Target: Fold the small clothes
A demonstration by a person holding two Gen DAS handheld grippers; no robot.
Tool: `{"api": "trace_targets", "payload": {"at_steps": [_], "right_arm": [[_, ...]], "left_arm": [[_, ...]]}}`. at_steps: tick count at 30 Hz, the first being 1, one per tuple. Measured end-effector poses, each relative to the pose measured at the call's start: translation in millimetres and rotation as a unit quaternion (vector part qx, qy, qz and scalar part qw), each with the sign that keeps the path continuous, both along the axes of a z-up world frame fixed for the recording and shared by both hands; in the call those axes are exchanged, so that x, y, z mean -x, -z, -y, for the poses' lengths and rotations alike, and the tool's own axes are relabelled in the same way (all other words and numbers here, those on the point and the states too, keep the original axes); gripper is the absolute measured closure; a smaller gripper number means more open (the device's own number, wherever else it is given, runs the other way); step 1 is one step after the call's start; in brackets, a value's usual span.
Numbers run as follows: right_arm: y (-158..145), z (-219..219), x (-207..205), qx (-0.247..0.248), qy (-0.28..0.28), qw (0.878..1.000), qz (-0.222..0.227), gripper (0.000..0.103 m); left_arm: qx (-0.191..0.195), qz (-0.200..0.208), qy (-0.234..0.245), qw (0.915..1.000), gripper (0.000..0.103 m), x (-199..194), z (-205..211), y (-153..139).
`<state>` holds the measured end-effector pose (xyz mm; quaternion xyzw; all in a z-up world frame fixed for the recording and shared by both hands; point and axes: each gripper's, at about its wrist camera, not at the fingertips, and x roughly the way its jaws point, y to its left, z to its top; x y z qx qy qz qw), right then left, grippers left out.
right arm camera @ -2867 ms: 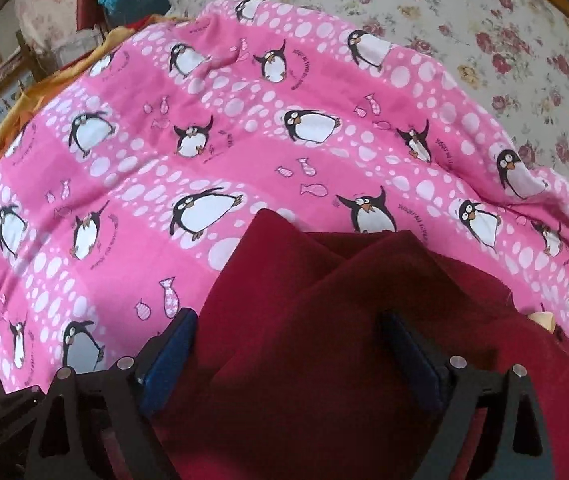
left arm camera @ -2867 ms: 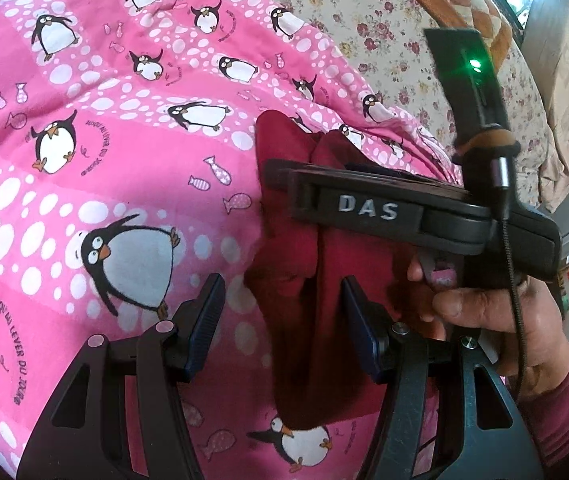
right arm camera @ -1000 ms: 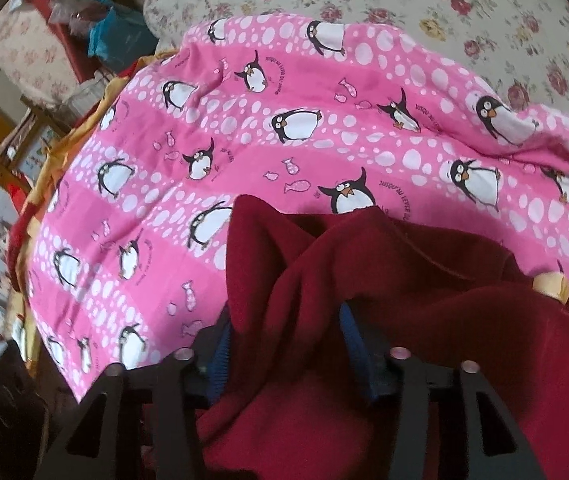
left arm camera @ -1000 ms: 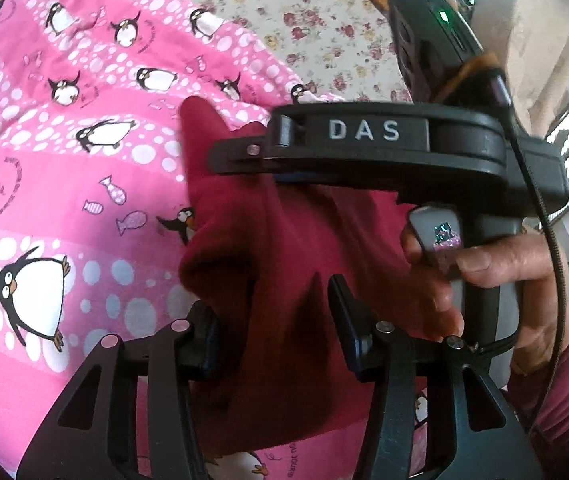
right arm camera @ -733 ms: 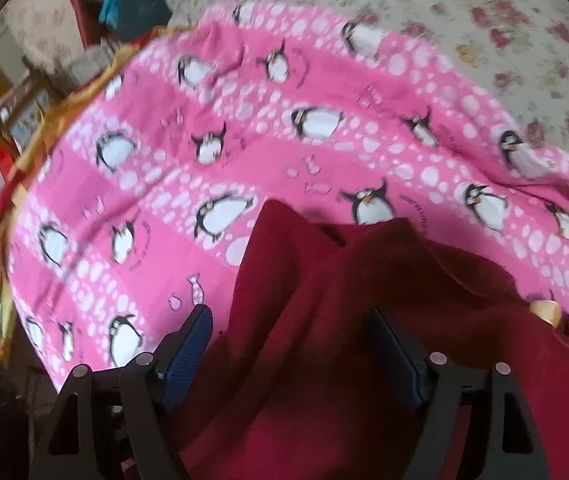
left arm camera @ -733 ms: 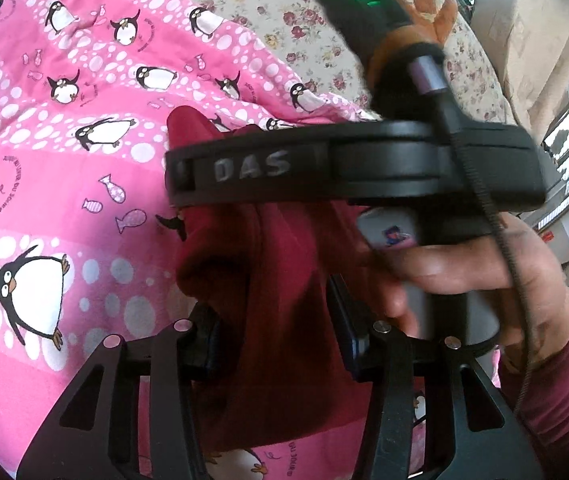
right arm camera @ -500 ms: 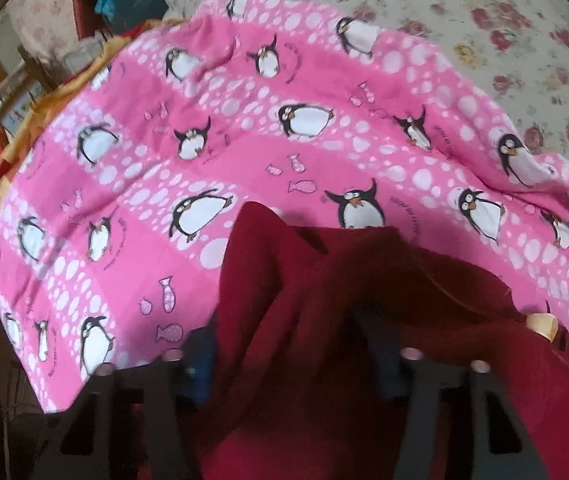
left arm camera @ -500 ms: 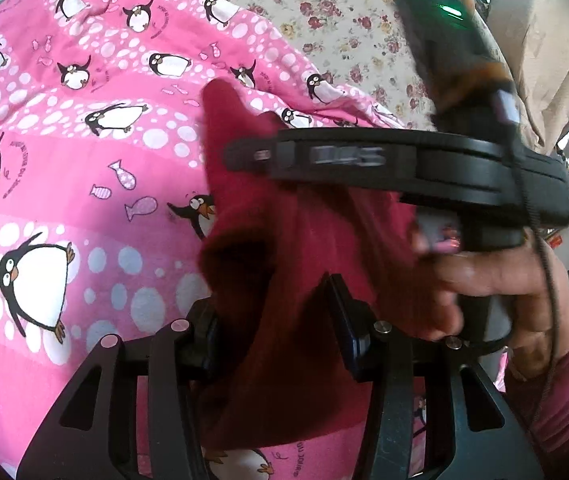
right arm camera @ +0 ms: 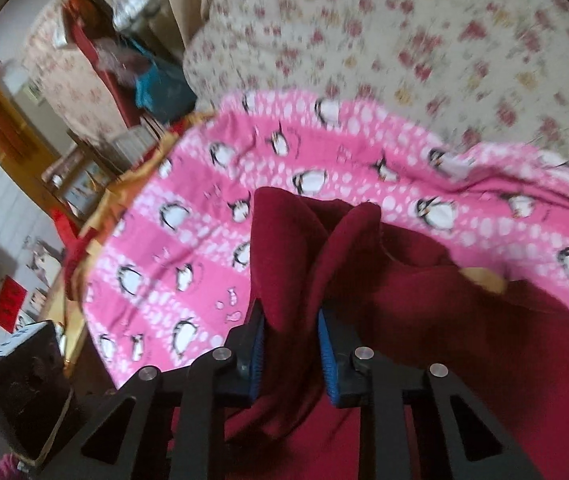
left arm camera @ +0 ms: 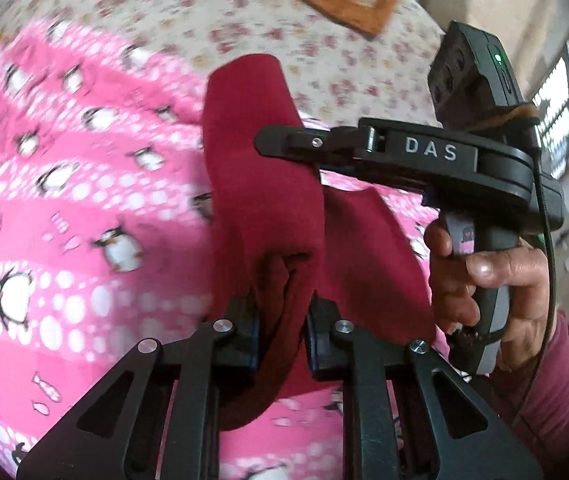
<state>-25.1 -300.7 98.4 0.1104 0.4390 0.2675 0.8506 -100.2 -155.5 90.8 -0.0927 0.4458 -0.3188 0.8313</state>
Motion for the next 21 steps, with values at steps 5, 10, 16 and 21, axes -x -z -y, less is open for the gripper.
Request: {"api": "trace_targets", "payload": {"at_steps": [5,10,16,21], "right_arm": [[-24,47,27,-0.006,0.025,0.999,0.022,0.081],[-32,106,50,-0.011,0.067,0.997,0.027,0.081],[-11,176,73,-0.016,0.126,0.992,0.008,0.081],[30,217,73,-0.003,0.184,0.982,-0.029,0.081]], "left_arm": [[-0.017,0.019,0.048,0.9985,0.088,17,53,-23],[-0.016,0.023,0.090,0.9956,0.088,25,104,-27],[-0.032,-0.001,0.125,0.9916,0.088,23,171,-2],[-0.045,-0.032,0.132,0.9897,0.088,22,201,31]]}}
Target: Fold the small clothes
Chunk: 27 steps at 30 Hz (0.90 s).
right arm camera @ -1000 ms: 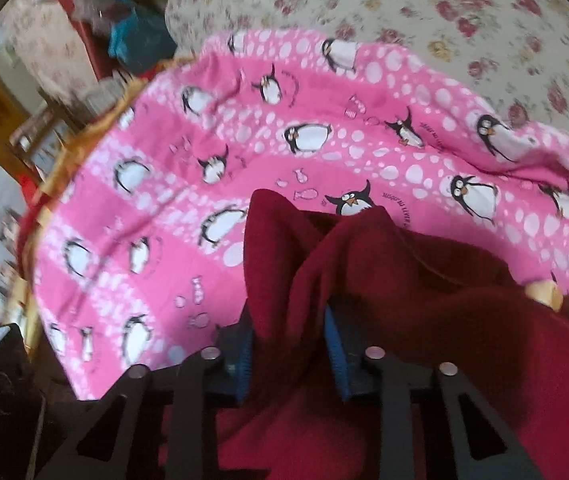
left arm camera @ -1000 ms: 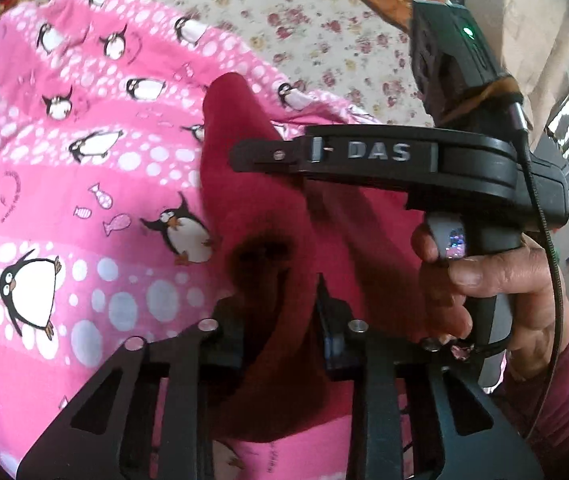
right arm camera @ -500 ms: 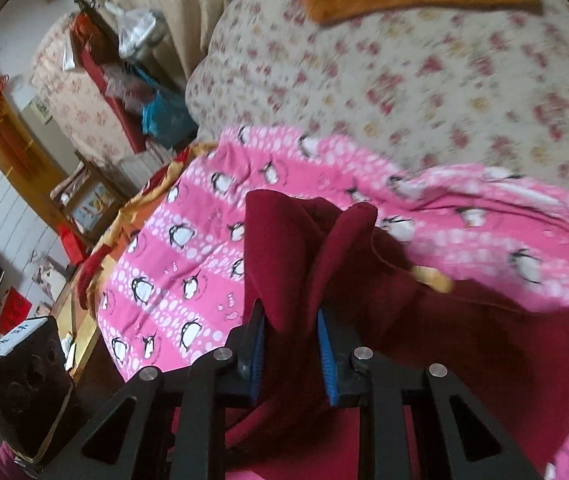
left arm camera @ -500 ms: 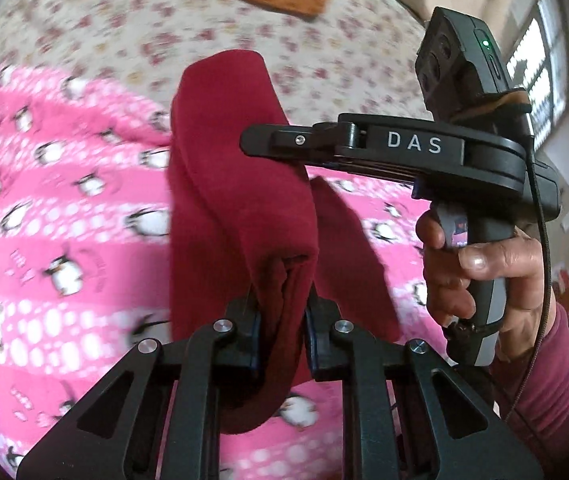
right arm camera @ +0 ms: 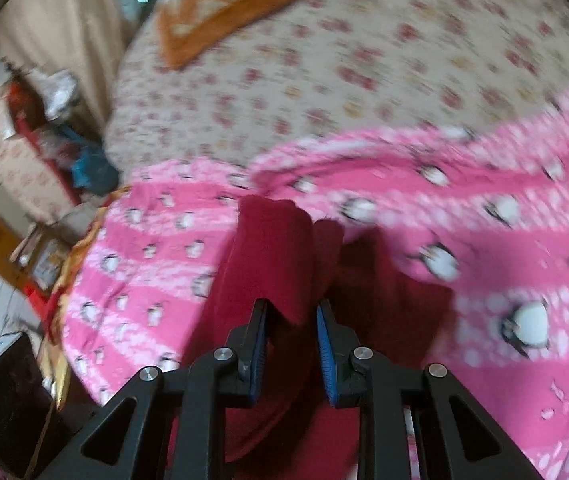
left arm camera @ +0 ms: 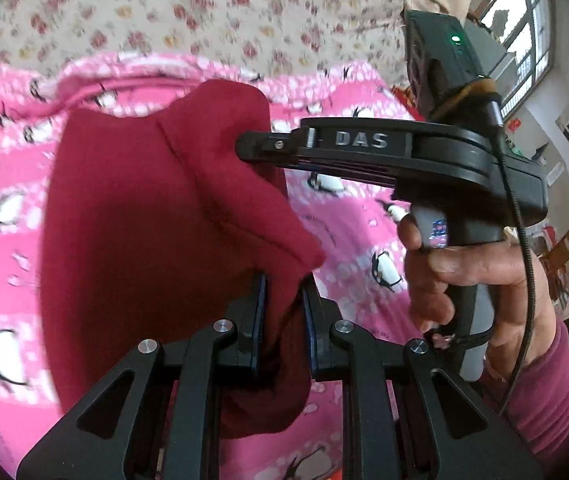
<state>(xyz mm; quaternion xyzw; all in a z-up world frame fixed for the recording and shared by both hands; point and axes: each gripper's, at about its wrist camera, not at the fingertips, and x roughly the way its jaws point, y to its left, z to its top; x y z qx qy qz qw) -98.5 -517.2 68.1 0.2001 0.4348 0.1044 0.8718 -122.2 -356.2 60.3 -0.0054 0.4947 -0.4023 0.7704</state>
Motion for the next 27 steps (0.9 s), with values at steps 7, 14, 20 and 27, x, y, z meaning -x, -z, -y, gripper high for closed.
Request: {"api": "trace_targets", "payload": {"at_steps": [7,14,20,27], "right_arm": [[18,25,5,-0.044,0.047,0.998,-0.027,0.071],[-15,-15,42,0.020,-0.013,1.000,0.004,0.040],[13,-53,45,0.170,-0.041,0.984,-0.021,0.056],[17,-34,58,0.136,-0.008,0.991,-0.012,0.052]], "left_arm": [[0.009,0.009,0.033,0.9994,0.055,21,-24,-21],[-0.038,0.097,-0.006,0.9946,0.054,27,-83,-37],[-0.092,0.073,-0.059,0.9913,0.054,11,-97,4],[-0.089,0.061,-0.087,0.9903,0.054,11,-101,24]]}}
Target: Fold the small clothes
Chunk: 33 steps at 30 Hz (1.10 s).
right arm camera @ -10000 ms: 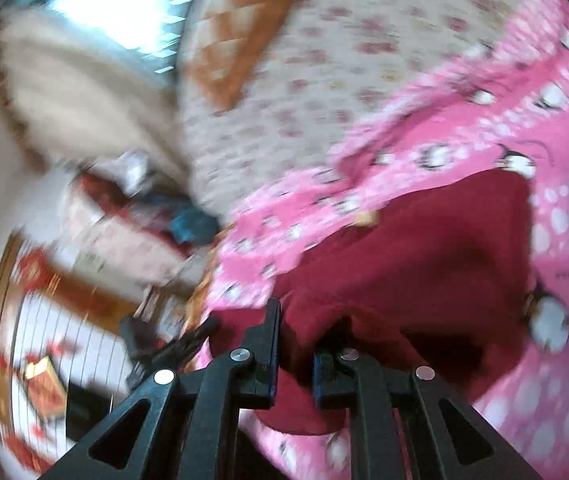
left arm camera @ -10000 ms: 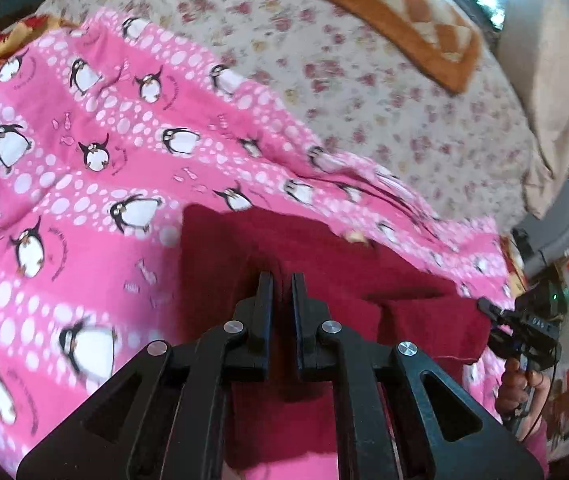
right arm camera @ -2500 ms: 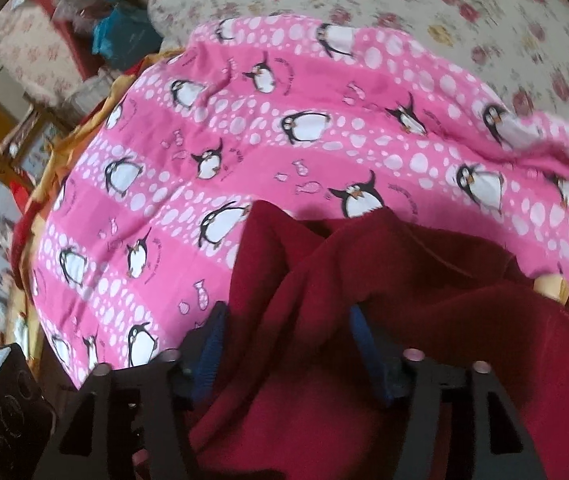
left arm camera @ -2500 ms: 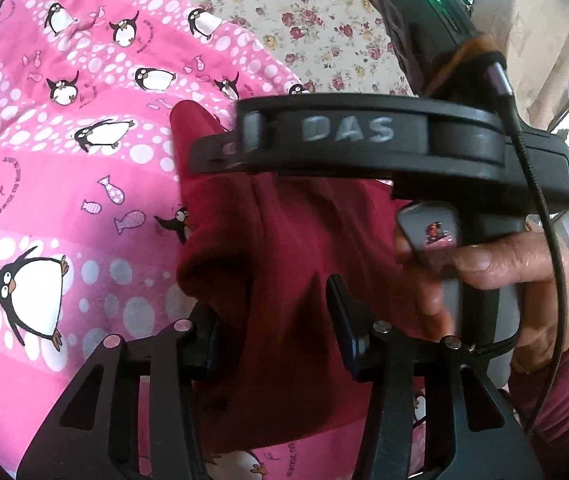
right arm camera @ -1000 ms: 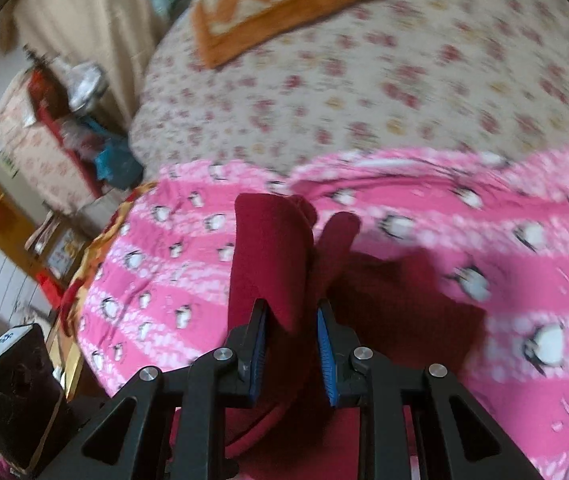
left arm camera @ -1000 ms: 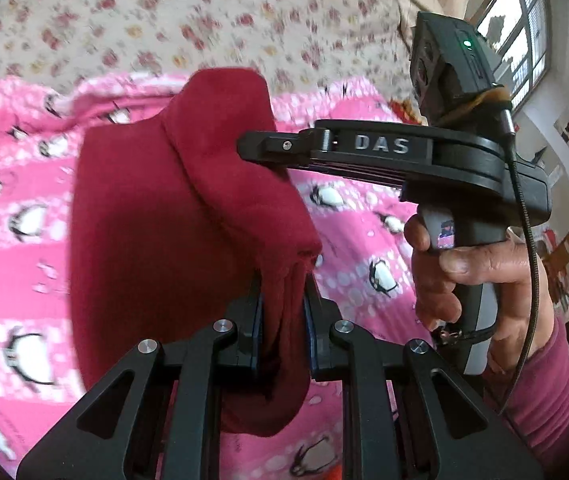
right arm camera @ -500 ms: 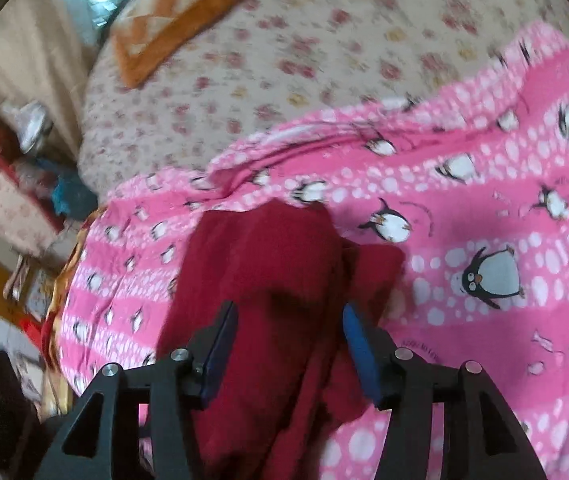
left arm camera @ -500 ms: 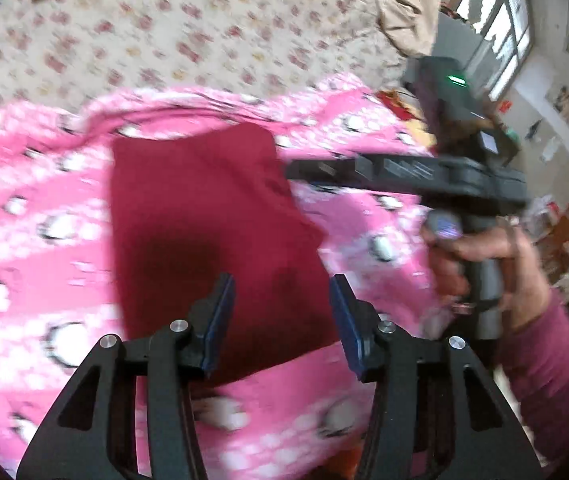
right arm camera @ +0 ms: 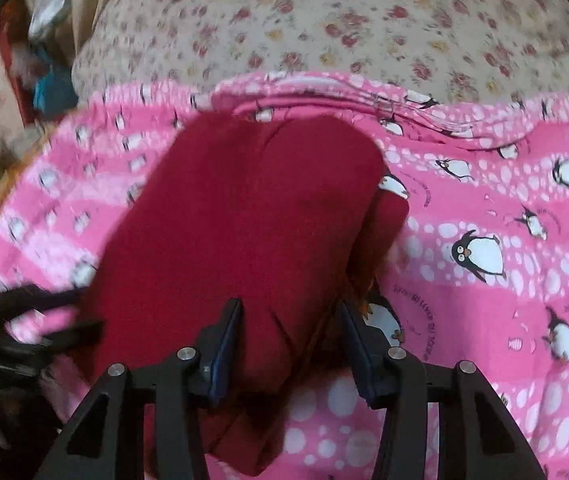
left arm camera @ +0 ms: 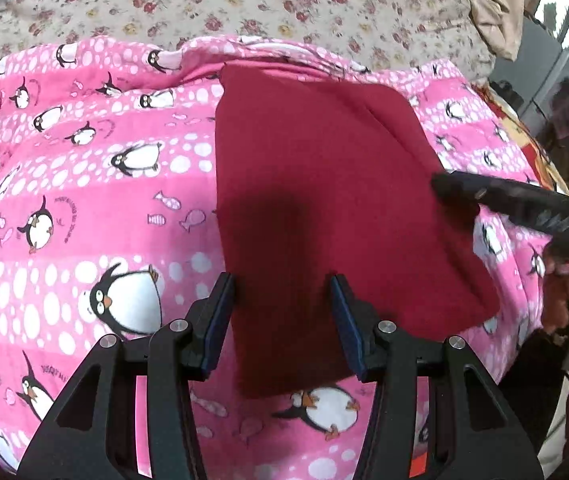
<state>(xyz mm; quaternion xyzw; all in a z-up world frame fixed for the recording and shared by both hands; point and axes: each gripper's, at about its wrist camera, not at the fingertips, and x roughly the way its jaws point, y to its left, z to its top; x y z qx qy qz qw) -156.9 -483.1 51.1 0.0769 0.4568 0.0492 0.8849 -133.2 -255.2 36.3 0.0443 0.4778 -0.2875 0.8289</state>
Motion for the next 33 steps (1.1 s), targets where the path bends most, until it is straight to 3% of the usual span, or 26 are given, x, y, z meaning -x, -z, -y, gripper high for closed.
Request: {"api": "trace_targets", "payload": {"at_steps": [2,3,4,9,10,12,15,18,23,25,26,31,33], "right_arm": [[-16,7,1,-0.019,0.022,0.999,0.029,0.045],[-20,8,-1,-0.022,0.028,0.999,0.036,0.033],[-22,11,-7,-0.023,0.038,0.998,0.038,0.028],[-7,10,-43,-0.041,0.055,0.998,0.007,0.027],[-2,9,-52,-0.040,0.057,0.998,0.003,0.028],[-1,7,-63,-0.020,0.054,0.998,0.016,0.054],[0,6,-75,0.047,0.054,0.997,0.027,0.065],[14,10,-84,0.077,0.057,0.995,0.018,0.065],[9,33,-79,-0.009,0.085,0.996,0.013,0.065],[1,31,-68,-0.026,0.085,0.996,0.011,0.060],[-2,29,-61,-0.029,0.085,0.996,0.010,0.052],[-7,10,-28,-0.026,0.052,0.998,0.012,0.048],[4,7,-21,-0.023,0.046,0.999,0.003,0.033]], "left_arm": [[0.005,0.002,-0.006,1.0000,0.054,-2,1,0],[0.007,0.001,-0.009,0.9999,0.054,-4,2,1],[0.008,0.000,-0.012,0.9999,0.054,-4,2,2],[0.007,0.007,-0.014,0.9999,0.052,-8,6,4],[0.008,0.006,-0.014,0.9998,0.051,-9,6,5],[0.012,0.005,-0.015,0.9998,0.050,-11,6,8],[0.016,0.000,-0.014,0.9998,0.048,-14,5,11],[0.022,-0.003,-0.020,0.9995,0.042,-17,5,12],[0.015,-0.005,-0.022,0.9996,0.042,-17,5,14],[0.016,-0.006,-0.024,0.9996,0.042,-17,5,14],[0.016,-0.006,-0.024,0.9996,0.042,-17,5,14],[0.013,-0.004,-0.024,0.9996,0.042,-17,4,14],[0.013,-0.006,-0.025,0.9996,0.042,-17,4,14]]}}
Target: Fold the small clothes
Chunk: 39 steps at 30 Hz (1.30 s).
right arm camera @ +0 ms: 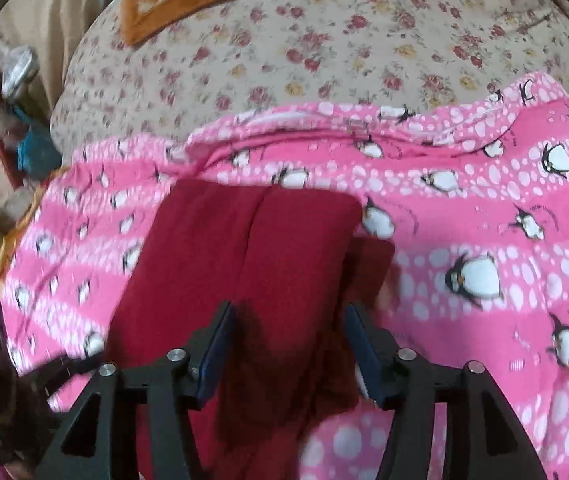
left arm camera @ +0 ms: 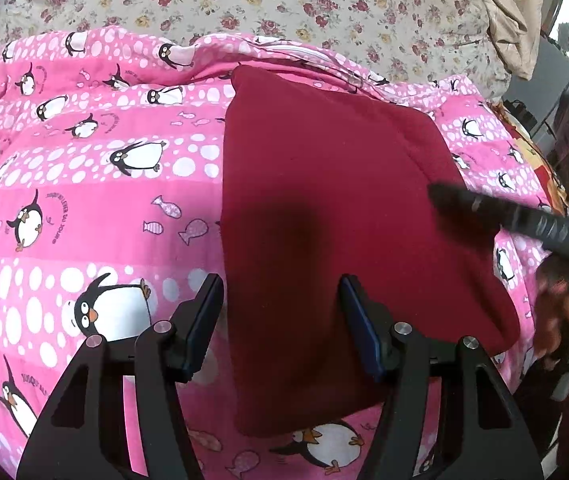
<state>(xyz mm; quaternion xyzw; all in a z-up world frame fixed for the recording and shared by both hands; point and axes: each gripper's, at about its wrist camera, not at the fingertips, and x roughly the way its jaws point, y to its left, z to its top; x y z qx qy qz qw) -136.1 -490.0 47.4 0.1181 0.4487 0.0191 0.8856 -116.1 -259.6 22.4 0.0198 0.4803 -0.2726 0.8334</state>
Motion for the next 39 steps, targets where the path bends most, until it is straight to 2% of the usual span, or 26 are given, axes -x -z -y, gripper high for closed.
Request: {"api": "trace_targets", "payload": {"at_steps": [3,5,6,8,10,13,15,17,19,20,21,24,25,27,30,32,34,36,39], "right_arm": [[24,7,-1,-0.015,0.009,1.000,-0.018,0.021],[27,18,2,-0.060,0.017,0.998,-0.010,0.020],[26,23,5,-0.079,0.014,0.997,-0.001,0.019],[23,26,7,-0.084,0.006,0.996,0.011,0.017],[24,28,7,-0.082,-0.002,0.996,0.014,0.014],[31,30,-1,-0.104,-0.014,0.994,0.015,0.013],[38,30,-9,-0.125,-0.017,0.992,0.014,0.013],[45,30,-17,-0.146,-0.022,0.989,0.016,0.012],[48,27,-22,-0.154,-0.022,0.987,0.032,0.011],[50,27,-24,-0.159,-0.022,0.986,0.034,0.012],[51,26,-26,-0.163,-0.020,0.986,0.034,0.022],[46,20,-27,-0.160,-0.022,0.986,0.035,0.037],[42,18,-25,-0.158,-0.026,0.986,0.035,0.040],[32,18,-20,-0.176,-0.030,0.983,0.038,0.046],[13,12,-9,-0.217,-0.041,0.974,0.044,0.049],[-2,-3,0,-0.219,-0.061,0.973,0.044,0.049],[-9,-23,7,-0.213,-0.081,0.973,0.038,0.049],[-6,-43,13,-0.209,-0.097,0.973,0.021,0.049],[10,-72,19,-0.152,-0.114,0.982,-0.009,0.044]], "left_arm": [[0.012,-0.020,0.010,0.9997,0.042,-5,-3,-4],[0.036,-0.029,0.016,0.9988,0.041,-10,-8,-10],[0.050,-0.034,0.019,0.9980,0.038,-15,-10,-14],[0.074,-0.045,0.024,0.9959,0.025,-24,-11,-17],[0.096,-0.059,0.025,0.9932,0.024,-36,-10,-17],[0.099,-0.080,0.029,0.9915,0.018,-51,-1,-8],[0.092,-0.091,0.028,0.9911,0.018,-58,6,1],[0.101,-0.121,0.035,0.9869,0.018,-66,10,12],[0.115,-0.126,0.038,0.9845,0.018,-69,11,16],[0.114,-0.124,0.042,0.9848,0.018,-69,12,15],[0.110,-0.121,0.044,0.9855,0.019,-69,13,15],[0.112,-0.119,0.044,0.9855,0.036,-66,6,7],[0.115,-0.118,0.046,0.9852,0.045,-63,3,1],[0.124,-0.116,0.050,0.9842,0.049,-56,-6,-14],[0.110,-0.097,0.059,0.9874,0.049,-36,-20,-40],[0.082,-0.080,0.056,0.9919,0.049,-18,-32,-55],[0.067,-0.080,0.051,0.9932,0.049,-6,-46,-60],[0.051,-0.079,0.039,0.9948,0.049,4,-60,-56],[0.022,-0.088,0.002,0.9959,0.048,13,-79,-30]]}}
